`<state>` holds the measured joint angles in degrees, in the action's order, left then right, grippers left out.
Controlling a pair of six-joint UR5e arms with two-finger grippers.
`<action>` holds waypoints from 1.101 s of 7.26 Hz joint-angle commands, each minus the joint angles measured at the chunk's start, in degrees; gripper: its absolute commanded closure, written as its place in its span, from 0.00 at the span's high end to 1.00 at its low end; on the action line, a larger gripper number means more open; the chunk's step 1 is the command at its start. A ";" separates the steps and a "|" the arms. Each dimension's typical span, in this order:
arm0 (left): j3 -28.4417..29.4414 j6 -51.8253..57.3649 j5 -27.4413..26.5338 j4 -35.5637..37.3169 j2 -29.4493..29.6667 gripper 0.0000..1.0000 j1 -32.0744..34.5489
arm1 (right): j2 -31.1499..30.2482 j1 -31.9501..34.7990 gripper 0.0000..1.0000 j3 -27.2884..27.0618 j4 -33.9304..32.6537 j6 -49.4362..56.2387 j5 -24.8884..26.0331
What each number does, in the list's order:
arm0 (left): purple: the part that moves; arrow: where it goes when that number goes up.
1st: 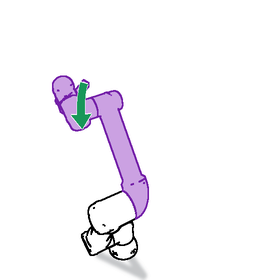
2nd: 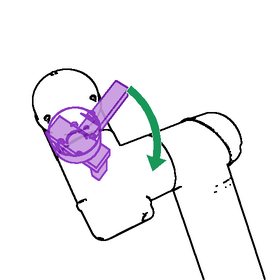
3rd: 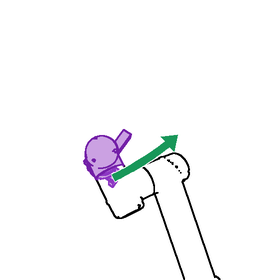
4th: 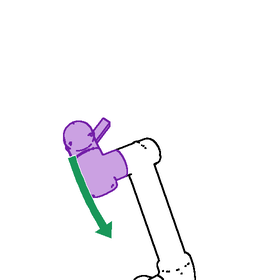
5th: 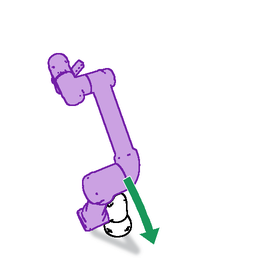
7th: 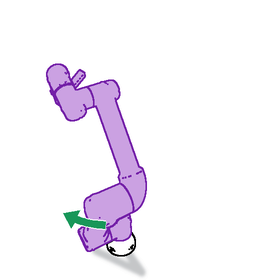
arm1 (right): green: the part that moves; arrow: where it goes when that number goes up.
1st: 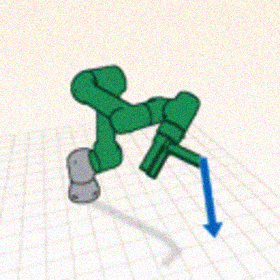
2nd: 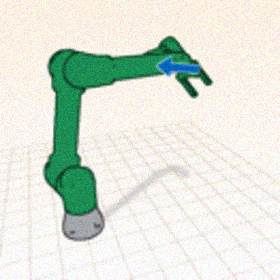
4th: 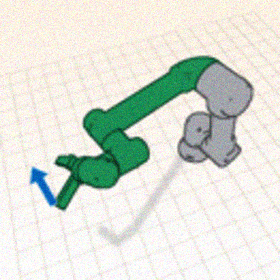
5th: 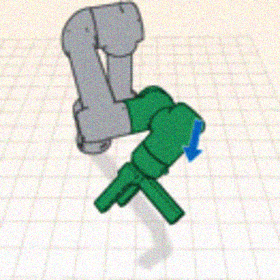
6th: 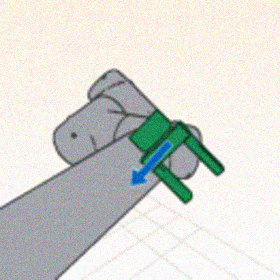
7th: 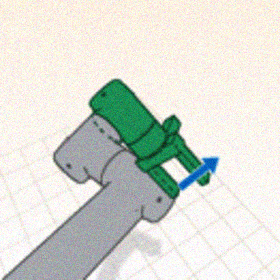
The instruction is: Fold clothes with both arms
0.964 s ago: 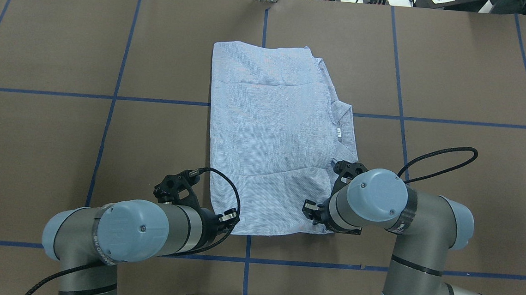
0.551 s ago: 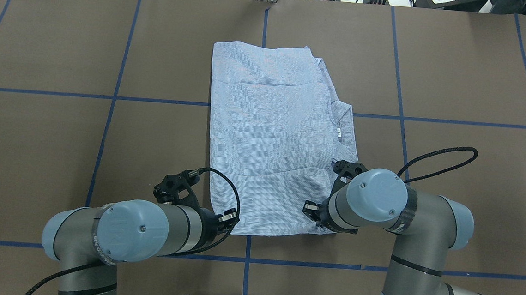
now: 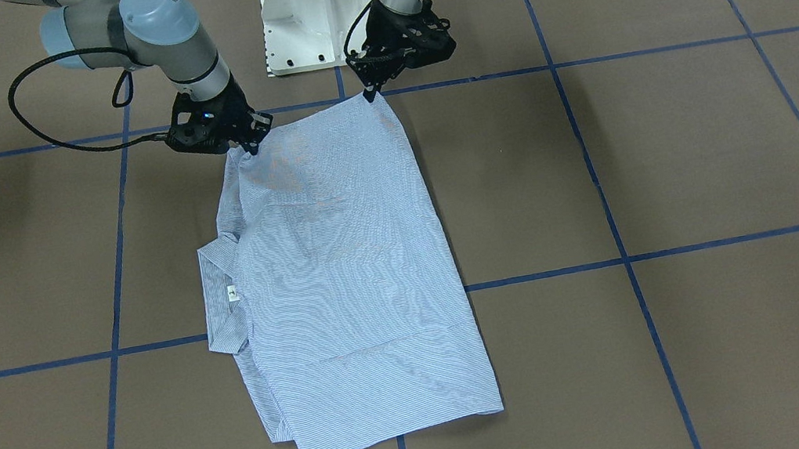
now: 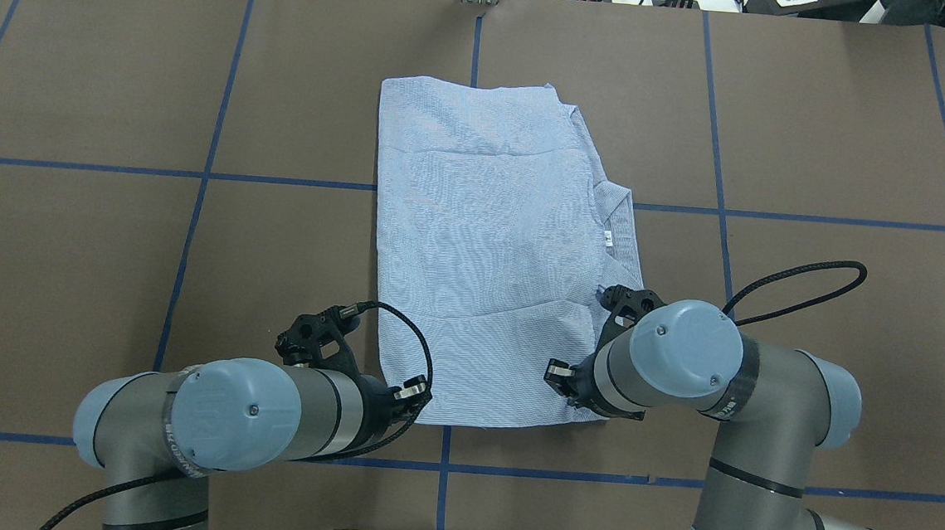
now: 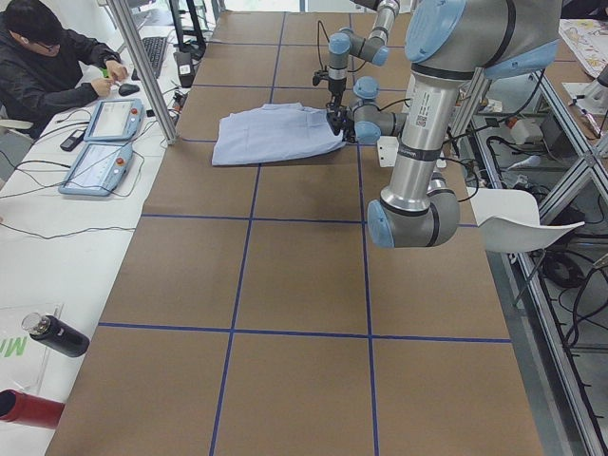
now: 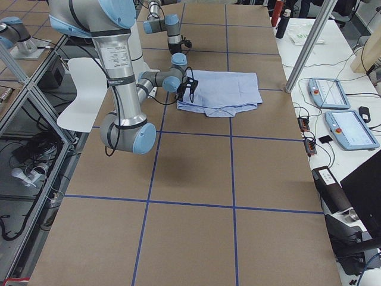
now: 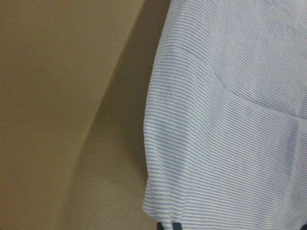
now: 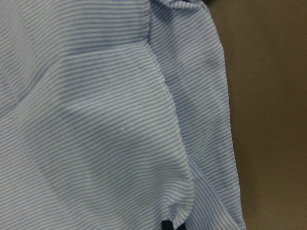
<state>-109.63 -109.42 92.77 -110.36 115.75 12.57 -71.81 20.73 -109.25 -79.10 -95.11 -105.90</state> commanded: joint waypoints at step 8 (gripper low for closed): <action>-0.94 0.79 0.13 0.05 -0.52 0.00 -2.45 | -6.68 -5.69 0.00 -6.41 0.18 0.63 0.70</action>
<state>-110.53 -108.77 92.97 -110.31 115.29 11.28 -78.34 15.92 -115.45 -78.92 -94.45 -105.22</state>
